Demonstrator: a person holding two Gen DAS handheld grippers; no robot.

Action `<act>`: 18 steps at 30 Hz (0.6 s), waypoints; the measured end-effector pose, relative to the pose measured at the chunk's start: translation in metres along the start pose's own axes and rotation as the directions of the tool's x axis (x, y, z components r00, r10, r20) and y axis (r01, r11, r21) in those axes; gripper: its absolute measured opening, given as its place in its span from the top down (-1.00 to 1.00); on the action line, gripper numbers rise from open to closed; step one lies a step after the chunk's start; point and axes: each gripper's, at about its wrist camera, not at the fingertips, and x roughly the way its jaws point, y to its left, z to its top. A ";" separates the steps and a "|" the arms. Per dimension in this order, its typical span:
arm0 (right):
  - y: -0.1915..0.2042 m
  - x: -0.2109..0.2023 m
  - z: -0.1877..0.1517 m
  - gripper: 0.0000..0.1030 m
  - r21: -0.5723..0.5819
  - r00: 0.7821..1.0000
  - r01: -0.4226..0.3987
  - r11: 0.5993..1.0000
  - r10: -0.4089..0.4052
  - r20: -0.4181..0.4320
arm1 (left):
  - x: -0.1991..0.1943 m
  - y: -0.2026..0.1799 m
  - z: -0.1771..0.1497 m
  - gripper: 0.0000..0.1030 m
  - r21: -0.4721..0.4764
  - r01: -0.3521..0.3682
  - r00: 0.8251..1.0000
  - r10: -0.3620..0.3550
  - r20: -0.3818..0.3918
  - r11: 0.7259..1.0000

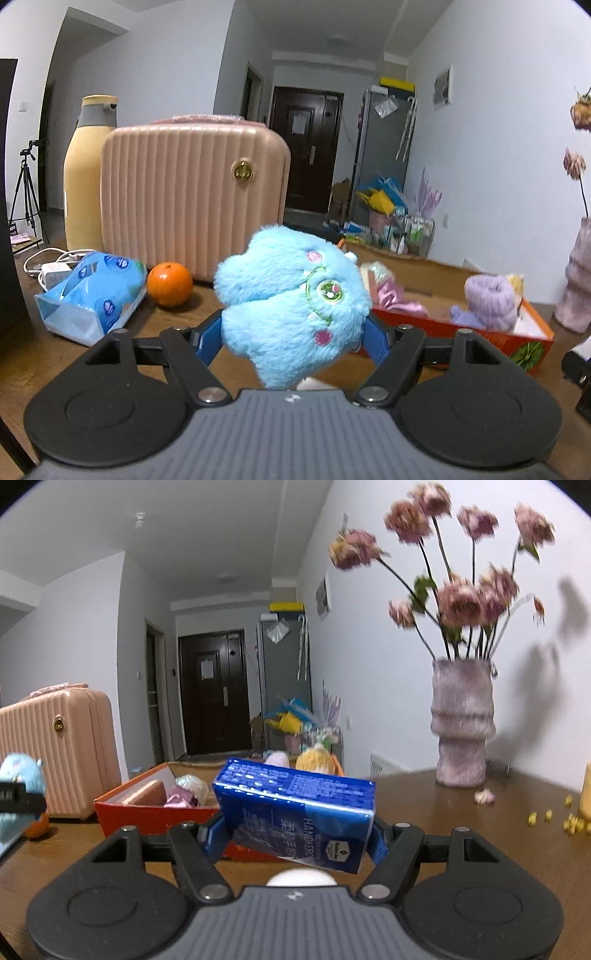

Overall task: Organize soft objects
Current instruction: 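Carry the blue plush and milk carton in both tools over the box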

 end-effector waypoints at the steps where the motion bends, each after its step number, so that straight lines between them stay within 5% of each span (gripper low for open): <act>1: 0.002 0.000 0.001 -0.37 -0.011 1.000 0.004 1.000 -0.004 0.011 | 0.001 -0.002 0.001 -0.48 -0.003 0.000 1.000 0.000 0.004 1.000; 18: 0.016 0.024 0.009 -0.37 -0.011 0.999 -0.024 1.000 0.024 0.036 | 0.036 -0.031 0.015 -0.48 -0.055 0.036 0.999 -0.036 0.010 0.998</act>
